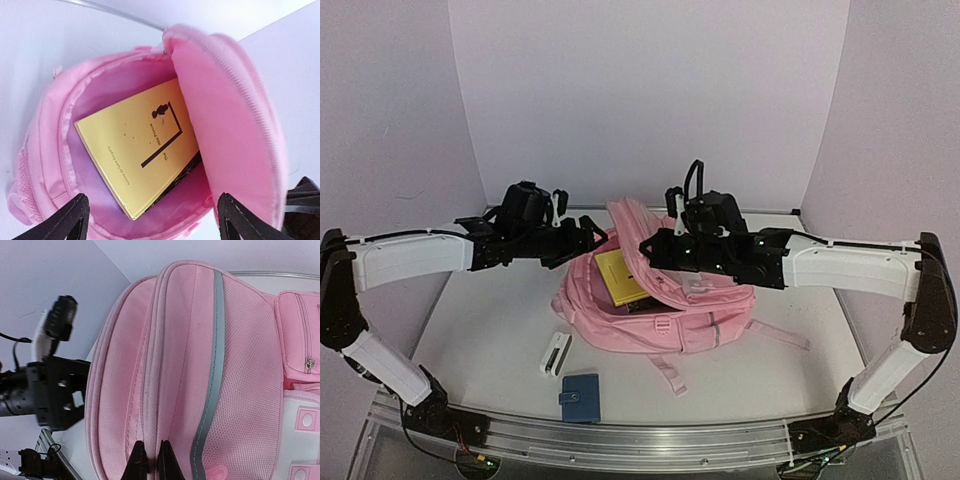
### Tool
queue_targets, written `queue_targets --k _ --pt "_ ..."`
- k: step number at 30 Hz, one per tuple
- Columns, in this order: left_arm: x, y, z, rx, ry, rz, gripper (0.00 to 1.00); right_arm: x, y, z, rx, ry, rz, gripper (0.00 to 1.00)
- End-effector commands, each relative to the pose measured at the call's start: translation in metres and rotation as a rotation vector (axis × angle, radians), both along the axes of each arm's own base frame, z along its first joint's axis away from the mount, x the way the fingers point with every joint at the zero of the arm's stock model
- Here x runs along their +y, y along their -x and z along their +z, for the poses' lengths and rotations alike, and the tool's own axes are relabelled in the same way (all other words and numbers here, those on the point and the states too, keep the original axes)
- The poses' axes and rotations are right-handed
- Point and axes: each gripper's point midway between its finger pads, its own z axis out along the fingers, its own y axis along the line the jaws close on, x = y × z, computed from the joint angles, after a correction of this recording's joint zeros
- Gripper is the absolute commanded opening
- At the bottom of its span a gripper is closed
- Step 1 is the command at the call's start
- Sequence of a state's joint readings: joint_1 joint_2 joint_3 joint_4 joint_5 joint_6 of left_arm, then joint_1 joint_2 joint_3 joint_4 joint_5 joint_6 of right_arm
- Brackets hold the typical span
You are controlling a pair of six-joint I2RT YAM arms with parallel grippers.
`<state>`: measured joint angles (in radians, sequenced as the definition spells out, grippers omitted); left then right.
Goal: Pack the student bag
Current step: Place the book in the student bag, then adjust the student bag at the center of the board.
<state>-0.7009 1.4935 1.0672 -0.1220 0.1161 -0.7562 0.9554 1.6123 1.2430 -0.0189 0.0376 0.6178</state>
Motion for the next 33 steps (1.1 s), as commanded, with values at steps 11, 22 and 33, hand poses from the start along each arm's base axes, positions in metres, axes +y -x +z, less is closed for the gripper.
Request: queue_targets --k 11,22,33 --pt "0.057 -0.049 -0.031 0.047 -0.149 -0.041 0.91 0.002 0.013 0.036 -0.082 -0.077 0.056 0.0" --pt "0.03 -0.089 -0.077 0.125 -0.173 -0.103 0.78 -0.005 0.019 -0.022 0.024 0.018 0.037 0.0" --pt "0.029 -0.069 -0.087 0.2 -0.02 -0.046 0.02 -0.015 0.01 -0.063 0.04 0.131 0.018 0.0"
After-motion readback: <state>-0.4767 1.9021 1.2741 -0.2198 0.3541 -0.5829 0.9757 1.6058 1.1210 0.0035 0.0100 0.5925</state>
